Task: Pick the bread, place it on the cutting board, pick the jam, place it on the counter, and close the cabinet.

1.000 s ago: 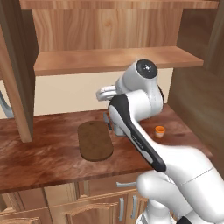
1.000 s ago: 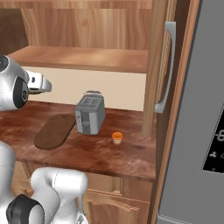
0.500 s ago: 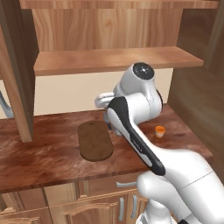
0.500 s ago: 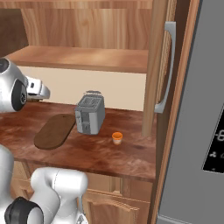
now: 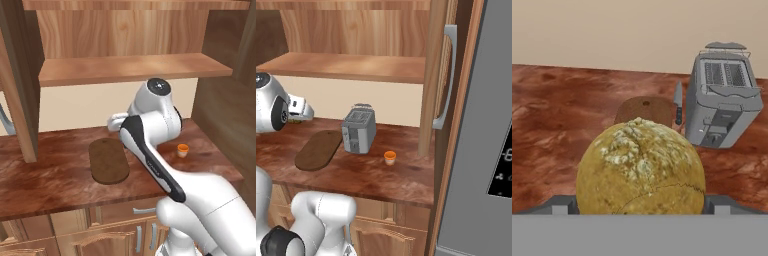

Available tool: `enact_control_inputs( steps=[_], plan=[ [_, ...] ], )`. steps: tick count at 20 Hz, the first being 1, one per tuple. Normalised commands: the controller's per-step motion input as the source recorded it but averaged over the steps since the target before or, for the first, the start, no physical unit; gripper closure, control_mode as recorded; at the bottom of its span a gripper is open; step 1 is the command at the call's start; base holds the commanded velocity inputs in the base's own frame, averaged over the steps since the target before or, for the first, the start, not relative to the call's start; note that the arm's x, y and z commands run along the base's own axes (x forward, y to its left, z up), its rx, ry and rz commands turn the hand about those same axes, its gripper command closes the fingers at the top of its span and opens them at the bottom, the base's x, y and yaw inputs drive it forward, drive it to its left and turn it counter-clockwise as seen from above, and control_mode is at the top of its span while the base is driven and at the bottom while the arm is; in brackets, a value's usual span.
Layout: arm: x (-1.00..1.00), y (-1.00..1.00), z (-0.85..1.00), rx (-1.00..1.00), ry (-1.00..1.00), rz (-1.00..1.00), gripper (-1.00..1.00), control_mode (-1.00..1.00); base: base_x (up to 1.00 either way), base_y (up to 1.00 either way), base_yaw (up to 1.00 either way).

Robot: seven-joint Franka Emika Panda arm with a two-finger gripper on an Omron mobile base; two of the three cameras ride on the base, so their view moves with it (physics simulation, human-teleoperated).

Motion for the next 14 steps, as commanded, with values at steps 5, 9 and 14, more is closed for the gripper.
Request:
enact_control_inputs(
  steps=[5, 9, 14],
  plan=[
    [0.0, 0.02, -0.28, -0.01, 0.03, 0.0, 1.0, -1.0, 0.0, 0.0, 0.0],
    [0.0, 0.03, -0.24, -0.01, 0.02, 0.0, 1.0, -1.0, 0.0, 0.0, 0.0],
    [0.0, 0.0, -0.29, -0.01, 0.0, 0.0, 1.0, -1.0, 0.0, 0.0, 0.0]
  ],
)
